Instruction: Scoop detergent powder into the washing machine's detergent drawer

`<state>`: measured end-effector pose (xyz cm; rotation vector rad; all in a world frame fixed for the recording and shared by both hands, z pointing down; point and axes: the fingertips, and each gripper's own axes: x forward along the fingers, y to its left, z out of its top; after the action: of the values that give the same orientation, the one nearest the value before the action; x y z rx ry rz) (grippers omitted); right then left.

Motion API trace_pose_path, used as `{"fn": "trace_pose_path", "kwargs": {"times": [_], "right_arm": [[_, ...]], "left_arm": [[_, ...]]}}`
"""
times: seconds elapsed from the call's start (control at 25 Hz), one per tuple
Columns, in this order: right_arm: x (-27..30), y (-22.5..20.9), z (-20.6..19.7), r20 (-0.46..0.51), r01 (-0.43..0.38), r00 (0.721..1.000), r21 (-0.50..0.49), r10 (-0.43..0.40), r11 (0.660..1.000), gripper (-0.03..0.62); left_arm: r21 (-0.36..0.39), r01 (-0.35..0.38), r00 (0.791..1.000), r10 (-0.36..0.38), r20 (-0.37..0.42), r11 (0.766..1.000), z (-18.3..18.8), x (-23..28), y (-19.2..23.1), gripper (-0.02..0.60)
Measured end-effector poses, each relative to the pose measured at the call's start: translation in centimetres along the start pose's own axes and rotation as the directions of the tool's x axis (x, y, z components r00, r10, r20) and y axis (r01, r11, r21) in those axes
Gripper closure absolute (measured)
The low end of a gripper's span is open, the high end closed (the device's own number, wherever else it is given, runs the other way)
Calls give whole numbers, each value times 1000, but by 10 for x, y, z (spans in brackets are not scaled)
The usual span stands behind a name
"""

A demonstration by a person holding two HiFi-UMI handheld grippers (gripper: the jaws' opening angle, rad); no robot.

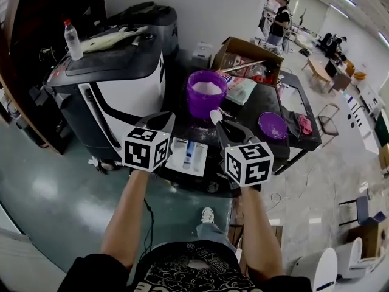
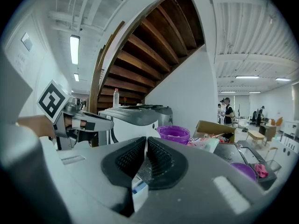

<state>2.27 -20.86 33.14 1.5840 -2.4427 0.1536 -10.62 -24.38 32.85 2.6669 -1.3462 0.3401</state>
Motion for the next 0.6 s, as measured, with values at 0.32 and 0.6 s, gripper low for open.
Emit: {"fn": "trace_pose_path", "kwargs": {"times": [0.32,0.6], "right_arm": [[38,-31,12,7,-39,999,-18,39,999,559],[75,-68,22,-15,-100,995,-56,100,993,559]], "left_arm": [[10,-29,1000,29,-9,1000,11,39,13,581],[-3,-76,997,76,-25,997,20,83,24,581]]}}
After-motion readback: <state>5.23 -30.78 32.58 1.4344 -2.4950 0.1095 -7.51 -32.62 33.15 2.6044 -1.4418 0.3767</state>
